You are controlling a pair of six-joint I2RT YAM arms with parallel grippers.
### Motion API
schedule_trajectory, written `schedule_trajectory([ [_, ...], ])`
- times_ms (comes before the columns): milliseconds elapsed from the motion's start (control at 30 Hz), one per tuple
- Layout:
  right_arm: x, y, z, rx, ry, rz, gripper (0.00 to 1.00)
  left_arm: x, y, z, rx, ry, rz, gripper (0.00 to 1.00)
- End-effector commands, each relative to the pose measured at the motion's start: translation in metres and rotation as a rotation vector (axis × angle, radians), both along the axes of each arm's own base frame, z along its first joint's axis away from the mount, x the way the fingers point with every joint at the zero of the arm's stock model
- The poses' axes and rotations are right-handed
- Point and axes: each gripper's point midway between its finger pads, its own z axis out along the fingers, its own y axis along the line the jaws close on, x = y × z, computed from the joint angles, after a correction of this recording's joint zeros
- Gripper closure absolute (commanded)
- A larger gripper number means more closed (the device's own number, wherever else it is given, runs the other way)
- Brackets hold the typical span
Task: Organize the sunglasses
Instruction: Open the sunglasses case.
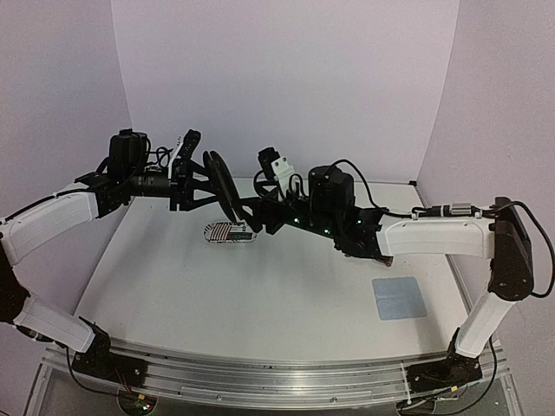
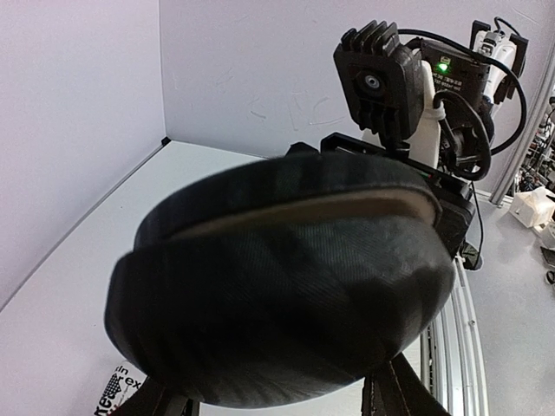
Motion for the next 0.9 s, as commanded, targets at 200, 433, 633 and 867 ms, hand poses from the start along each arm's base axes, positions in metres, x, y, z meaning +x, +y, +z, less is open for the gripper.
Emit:
schedule_trajectory([
  [200,0.063,-0.052,0.034,0.03,-0.059,-0.373,0.25,-0.05,-0.005,0.035,-0.086,0.007,-0.242,1.0],
  [433,0.07,-0.041,0.028,0.015,-0.06,-0.34,0.29,-0.063,-0.005,0.044,-0.13,0.032,-0.327,1.0],
  [633,0.079,-0.045,0.018,0.035,-0.005,-0.309,0.44,-0.068,-0.005,0.046,-0.137,0.045,-0.375,1.0],
  [867,0.043,-0.013,0.021,0.045,-0.027,-0.024,0.47,-0.068,-0.005,0.046,-0.138,0.031,-0.374,1.0],
])
